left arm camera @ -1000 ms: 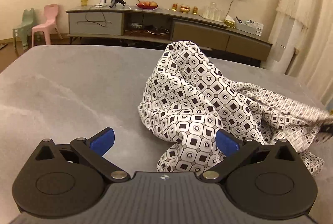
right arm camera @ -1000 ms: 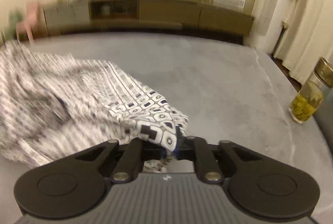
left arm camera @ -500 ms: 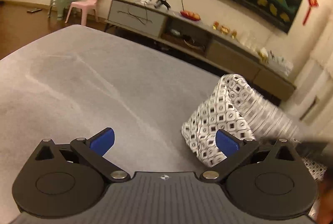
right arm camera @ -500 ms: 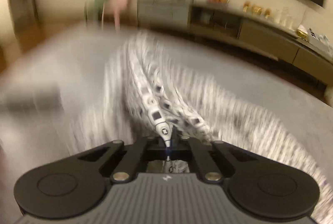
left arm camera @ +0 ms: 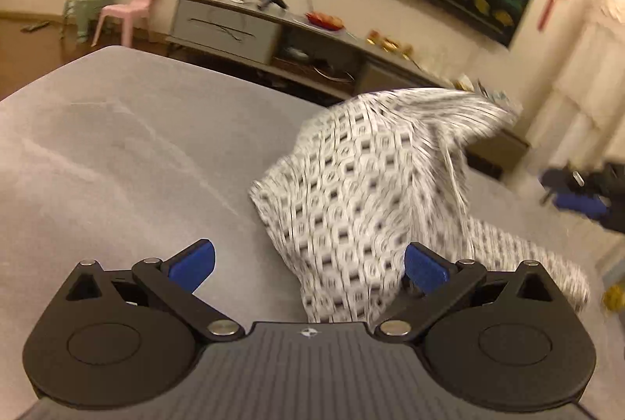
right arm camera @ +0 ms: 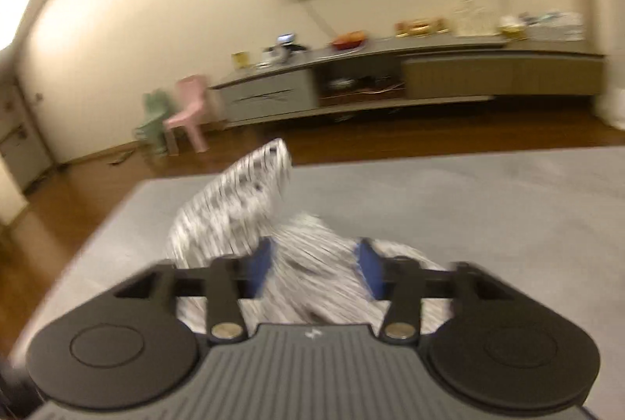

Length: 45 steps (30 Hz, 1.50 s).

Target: Fold clothes

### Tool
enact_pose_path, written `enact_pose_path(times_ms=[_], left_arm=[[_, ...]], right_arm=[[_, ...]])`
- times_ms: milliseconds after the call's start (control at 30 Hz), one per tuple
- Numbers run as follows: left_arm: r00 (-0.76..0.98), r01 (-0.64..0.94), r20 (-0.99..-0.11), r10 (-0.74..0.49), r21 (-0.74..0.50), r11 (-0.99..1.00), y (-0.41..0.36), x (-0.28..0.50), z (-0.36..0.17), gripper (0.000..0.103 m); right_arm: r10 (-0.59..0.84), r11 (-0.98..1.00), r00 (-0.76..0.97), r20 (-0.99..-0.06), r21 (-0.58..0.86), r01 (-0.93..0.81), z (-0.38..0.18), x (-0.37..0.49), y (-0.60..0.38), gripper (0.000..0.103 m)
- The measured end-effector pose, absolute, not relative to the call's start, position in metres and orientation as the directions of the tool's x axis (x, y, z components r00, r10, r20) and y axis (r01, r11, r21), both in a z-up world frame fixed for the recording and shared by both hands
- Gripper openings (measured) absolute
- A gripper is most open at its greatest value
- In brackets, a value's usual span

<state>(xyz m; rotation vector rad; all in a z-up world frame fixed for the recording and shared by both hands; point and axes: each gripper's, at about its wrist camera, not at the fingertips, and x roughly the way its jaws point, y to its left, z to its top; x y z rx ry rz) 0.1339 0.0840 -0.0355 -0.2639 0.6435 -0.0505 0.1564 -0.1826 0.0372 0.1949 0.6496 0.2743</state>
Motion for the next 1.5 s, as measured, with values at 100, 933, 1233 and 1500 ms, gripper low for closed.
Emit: enact_pose_path(times_ms=[100, 933, 1233, 1500], left_arm=[[0.794, 0.0, -0.599, -0.102, -0.168, 0.986, 0.064, 0.141, -0.049, 0.102], [0.874, -0.276, -0.486, -0.022, -0.533, 0.799, 0.219, 0.138, -0.004, 0.078], [0.881, -0.297, -0.472, -0.031, -0.603, 0.74, 0.254, 0.135, -0.001, 0.083], [0.885, -0.251, -0.458, -0.082, -0.618, 0.745, 0.261, 0.131, -0.001, 0.084]], right_arm=[[0.288, 0.957, 0.722, -0.629, 0.209, -0.199, -0.002, 0.114, -0.202, 0.07], [0.396, 0.916, 0.716, -0.575, 0.297, -0.269, -0.001, 0.079, -0.164, 0.069], [0.516, 0.854, 0.488, -0.704, 0.468, -0.227, -0.072, 0.176, -0.04, 0.033], [0.583, 0.762, 0.728, -0.362, 0.556, -0.333, 0.053, 0.144, -0.117, 0.003]])
